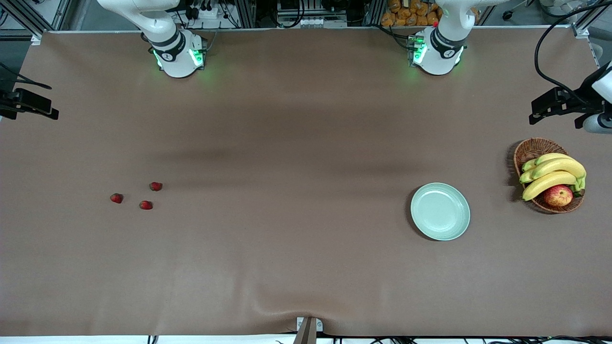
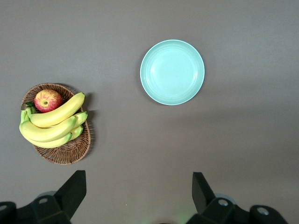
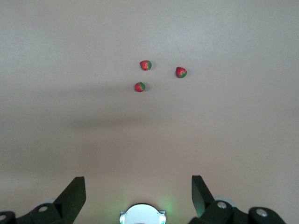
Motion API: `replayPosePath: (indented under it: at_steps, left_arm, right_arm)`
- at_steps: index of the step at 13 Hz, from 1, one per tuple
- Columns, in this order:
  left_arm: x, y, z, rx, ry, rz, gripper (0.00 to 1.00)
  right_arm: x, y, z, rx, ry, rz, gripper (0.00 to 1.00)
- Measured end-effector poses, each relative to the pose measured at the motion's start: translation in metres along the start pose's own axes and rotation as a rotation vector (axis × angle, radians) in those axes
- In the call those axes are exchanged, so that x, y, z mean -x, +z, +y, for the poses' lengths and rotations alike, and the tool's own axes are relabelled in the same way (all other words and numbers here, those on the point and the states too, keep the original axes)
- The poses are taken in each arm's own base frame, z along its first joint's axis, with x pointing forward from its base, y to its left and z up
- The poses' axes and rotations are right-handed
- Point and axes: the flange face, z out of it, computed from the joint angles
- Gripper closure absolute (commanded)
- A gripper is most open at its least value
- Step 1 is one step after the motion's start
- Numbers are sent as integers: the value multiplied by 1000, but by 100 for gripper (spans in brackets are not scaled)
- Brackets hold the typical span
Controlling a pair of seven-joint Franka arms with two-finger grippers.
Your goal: Collect all strawberries into plate
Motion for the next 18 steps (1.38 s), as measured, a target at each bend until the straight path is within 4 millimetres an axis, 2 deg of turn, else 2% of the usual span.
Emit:
replayPosePath:
  at_steps: [2, 4, 6, 9, 11, 13, 15, 18]
  left_arm:
    - [0, 2, 0, 1, 0, -5, 0]
    - [0, 3, 0, 1, 0, -11, 0]
    - [0, 6, 0, 2, 0, -18, 0]
    - [0, 11, 0, 3, 0, -28, 0]
    - [-1, 13, 0, 3, 0, -31, 0]
    - [-1, 14, -1, 3, -1, -33, 0]
    - [-1, 14, -1, 3, -1, -34, 0]
    - [-1, 16, 0, 4, -1, -38, 0]
  right_arm:
    - [-11, 4, 0, 5, 1, 34, 0]
    - [-35, 27, 0, 10, 0, 46, 0]
    - [-69, 74, -2, 20, -3, 27, 0]
    - [-117, 175, -1, 37, -1, -44, 0]
    - [-142, 239, 5, 53, 4, -39, 0]
    - [-161, 292, 9, 68, 4, -30, 0]
    - [-176, 336, 10, 82, 0, -12, 0]
    - [-185, 372, 10, 60, 15, -9, 0]
